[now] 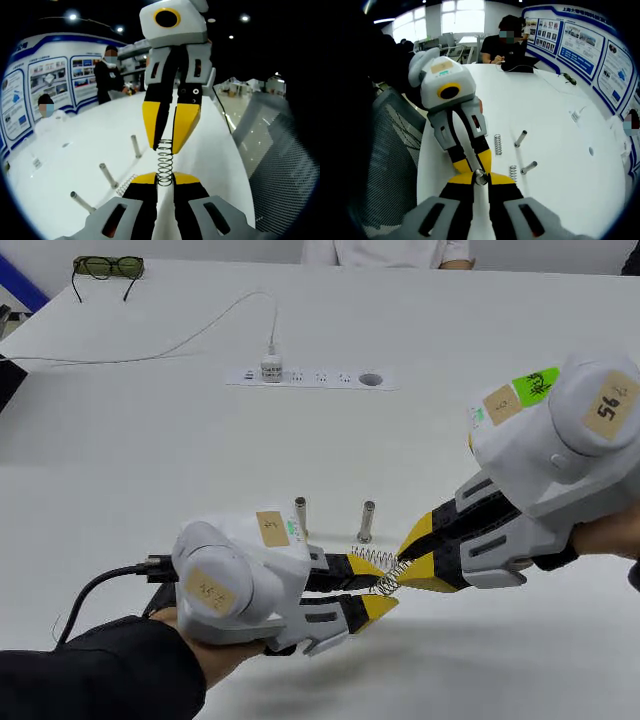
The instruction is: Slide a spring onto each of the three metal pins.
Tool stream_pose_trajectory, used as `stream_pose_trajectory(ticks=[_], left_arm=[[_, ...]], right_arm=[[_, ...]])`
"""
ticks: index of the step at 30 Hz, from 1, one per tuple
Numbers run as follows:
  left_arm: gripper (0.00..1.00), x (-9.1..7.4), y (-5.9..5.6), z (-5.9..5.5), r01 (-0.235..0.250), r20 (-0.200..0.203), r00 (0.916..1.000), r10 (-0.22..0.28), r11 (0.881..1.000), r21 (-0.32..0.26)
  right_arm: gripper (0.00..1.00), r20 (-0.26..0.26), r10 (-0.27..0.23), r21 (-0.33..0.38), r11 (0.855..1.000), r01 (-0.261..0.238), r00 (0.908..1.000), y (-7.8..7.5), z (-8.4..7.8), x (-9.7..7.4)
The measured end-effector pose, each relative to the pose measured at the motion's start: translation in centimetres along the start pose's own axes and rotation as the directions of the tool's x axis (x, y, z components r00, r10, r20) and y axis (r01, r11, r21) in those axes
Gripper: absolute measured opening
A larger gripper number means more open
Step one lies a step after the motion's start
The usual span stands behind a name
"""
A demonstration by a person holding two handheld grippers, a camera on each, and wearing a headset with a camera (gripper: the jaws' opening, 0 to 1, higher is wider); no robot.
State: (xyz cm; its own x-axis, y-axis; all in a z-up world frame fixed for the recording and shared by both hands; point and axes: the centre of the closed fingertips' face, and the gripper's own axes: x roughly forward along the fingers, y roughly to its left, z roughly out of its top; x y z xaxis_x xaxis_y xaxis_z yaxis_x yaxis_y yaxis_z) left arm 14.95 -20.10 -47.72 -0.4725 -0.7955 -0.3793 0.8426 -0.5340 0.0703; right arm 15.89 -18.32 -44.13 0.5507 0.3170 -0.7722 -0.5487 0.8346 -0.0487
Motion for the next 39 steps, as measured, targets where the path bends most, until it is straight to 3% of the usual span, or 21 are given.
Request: stream_pose_trajectory(ticks=[5,16,24,39], left_arm=[[0.11,0.0,0.0,0.6,0.0,0.026,0.9997,0.001,0.999,-0.033],[0.1,-0.3,0.6,0.9,-0.014,0.057,0.9982,0.019,0.996,-0.083],[0.1,-0.2,0.7,1.2,-0.014,0.071,0.9972,0.021,0.996,-0.09],[0.11,-0.2,0.9,1.6,-0.021,0.077,0.9966,0.027,0.996,-0.085]], right_arm=[[0.12,0.042,-0.008,-0.009,1.0,0.009,0.9991,0.1,1.1,-0.2],[0.15,0.071,-0.032,-0.009,0.999,0.033,0.9969,-0.2,1.2,-0.3],[0.12,0.099,-0.036,0.034,0.999,0.033,0.9944,-0.6,1.3,-0.4],[0.12,0.129,-0.047,0.052,0.998,0.041,0.9905,-0.9,1.7,-0.5]])
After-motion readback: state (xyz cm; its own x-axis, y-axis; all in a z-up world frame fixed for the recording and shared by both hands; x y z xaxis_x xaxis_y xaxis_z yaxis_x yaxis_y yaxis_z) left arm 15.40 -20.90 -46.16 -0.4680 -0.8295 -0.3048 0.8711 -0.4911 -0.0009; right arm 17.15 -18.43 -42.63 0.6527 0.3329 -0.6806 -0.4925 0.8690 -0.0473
